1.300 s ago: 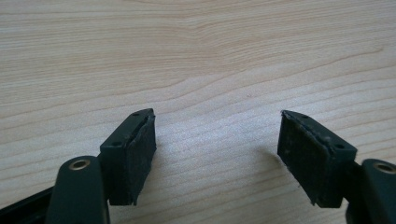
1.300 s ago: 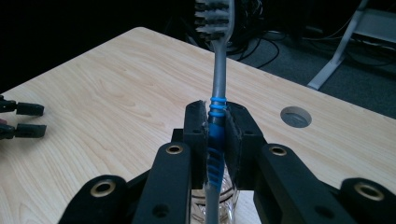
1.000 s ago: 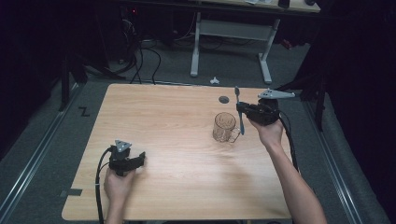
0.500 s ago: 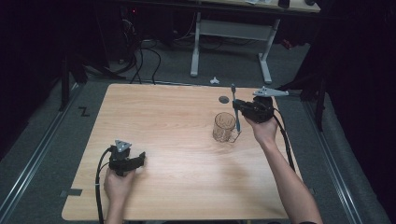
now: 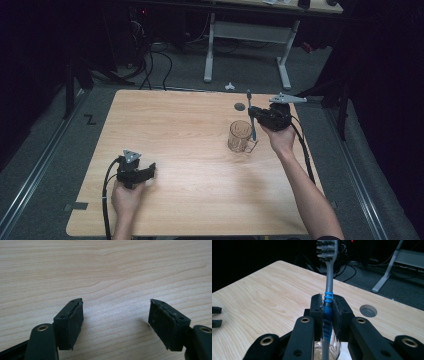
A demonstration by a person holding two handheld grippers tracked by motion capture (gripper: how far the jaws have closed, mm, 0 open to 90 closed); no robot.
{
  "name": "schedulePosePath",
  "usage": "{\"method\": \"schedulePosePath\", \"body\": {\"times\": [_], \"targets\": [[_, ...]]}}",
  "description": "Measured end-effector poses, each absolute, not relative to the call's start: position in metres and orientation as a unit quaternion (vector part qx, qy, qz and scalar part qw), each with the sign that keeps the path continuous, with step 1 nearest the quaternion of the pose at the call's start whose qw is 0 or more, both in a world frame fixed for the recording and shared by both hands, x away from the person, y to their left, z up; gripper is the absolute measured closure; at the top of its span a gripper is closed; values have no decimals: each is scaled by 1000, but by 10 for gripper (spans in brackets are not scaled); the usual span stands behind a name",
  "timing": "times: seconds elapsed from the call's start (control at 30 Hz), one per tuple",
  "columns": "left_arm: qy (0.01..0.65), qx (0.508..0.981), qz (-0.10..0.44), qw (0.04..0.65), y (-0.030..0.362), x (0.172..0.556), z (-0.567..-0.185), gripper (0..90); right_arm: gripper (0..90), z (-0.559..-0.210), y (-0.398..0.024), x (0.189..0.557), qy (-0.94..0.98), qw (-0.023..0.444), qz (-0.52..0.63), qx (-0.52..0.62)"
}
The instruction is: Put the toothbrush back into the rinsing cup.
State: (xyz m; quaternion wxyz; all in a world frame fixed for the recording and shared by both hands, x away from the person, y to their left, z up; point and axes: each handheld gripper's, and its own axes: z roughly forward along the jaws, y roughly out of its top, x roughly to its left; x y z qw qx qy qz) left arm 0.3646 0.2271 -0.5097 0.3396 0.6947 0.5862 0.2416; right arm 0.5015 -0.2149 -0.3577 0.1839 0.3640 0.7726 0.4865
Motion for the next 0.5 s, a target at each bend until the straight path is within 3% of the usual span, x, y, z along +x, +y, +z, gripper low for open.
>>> {"method": "schedulePosePath", "body": {"times": [0.5], "targets": [[586,695,241,340,227,365,-510,286,796,-359,-214,501,780,187,475,362]]}}
